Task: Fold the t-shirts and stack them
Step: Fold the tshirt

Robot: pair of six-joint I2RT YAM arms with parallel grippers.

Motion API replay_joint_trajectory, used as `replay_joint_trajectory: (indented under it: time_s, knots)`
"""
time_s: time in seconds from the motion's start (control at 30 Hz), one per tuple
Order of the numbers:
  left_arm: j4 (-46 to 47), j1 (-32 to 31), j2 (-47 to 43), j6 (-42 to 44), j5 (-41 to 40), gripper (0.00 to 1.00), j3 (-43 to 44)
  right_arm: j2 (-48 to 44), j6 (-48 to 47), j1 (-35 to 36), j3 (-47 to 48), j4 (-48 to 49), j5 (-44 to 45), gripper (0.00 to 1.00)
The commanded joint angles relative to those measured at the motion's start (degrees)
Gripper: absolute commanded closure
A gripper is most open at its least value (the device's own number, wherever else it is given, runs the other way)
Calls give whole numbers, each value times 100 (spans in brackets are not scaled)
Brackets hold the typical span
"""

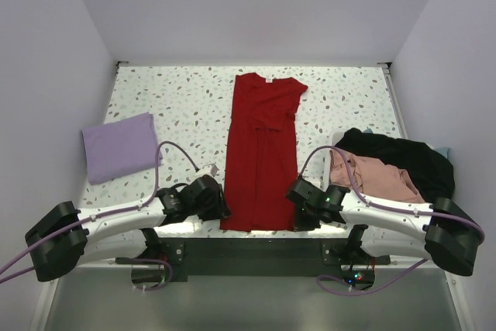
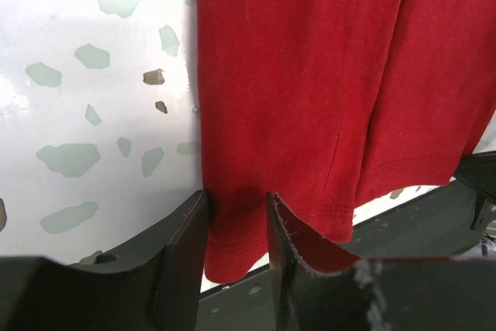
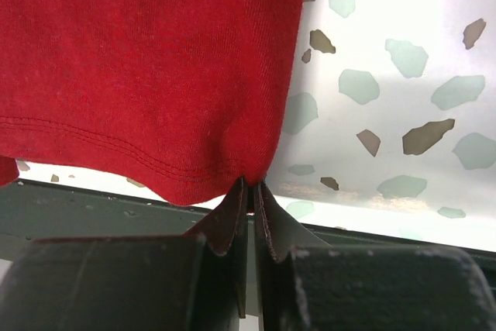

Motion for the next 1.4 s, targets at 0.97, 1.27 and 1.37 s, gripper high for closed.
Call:
replay_joint_trajectory:
  time_s: [0.97, 1.27, 1.37]
  knots:
    - [-727, -707, -482, -974, -435, 100, -162, -321, 1, 19, 286, -910, 269, 100]
    - [-948, -707, -835, -940, -875, 100, 559, -480, -16, 10, 1261, -1718, 795, 100]
    - [-913, -655, -782, -835, -981, 100, 805, -322, -113, -16, 1604, -1868, 1050, 100]
